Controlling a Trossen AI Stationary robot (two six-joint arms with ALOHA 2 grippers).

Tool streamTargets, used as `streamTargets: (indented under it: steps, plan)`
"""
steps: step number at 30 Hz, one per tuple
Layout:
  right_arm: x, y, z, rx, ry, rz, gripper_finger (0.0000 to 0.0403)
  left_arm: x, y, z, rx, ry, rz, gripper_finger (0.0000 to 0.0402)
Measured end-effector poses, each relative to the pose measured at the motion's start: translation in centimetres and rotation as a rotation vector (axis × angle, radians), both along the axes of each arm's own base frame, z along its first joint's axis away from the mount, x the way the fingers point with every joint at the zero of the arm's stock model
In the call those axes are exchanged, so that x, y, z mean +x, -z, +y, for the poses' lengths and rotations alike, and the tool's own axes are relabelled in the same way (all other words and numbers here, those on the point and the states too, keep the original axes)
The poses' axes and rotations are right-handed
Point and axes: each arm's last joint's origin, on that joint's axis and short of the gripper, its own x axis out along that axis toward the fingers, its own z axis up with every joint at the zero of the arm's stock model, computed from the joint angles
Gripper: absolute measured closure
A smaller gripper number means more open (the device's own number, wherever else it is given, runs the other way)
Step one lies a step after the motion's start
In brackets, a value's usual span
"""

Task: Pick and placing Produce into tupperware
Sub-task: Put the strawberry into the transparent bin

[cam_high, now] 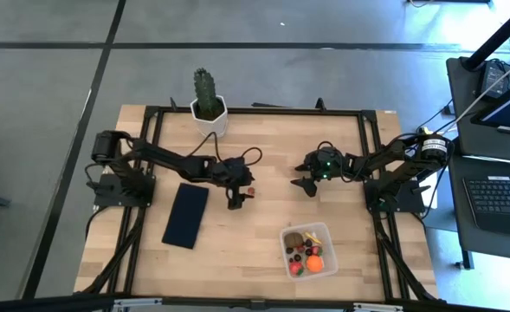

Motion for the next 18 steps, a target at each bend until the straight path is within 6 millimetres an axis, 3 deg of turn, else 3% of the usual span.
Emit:
streamTargets:
  steps: [12, 18]
  plan:
    - [0.0, 0.0, 0.0, -0.006, 0.0, 0.0, 0.0063, 1.5, 4.5, 0.8, 0.003, -0.011, 0.031, 0.0126]
    - [0.0, 0.0, 0.0, -0.005, 0.0, -0.001, 0.0063, 1.4, 5.4, 1.5, -0.003, -0.028, 0.075, 0.0142]
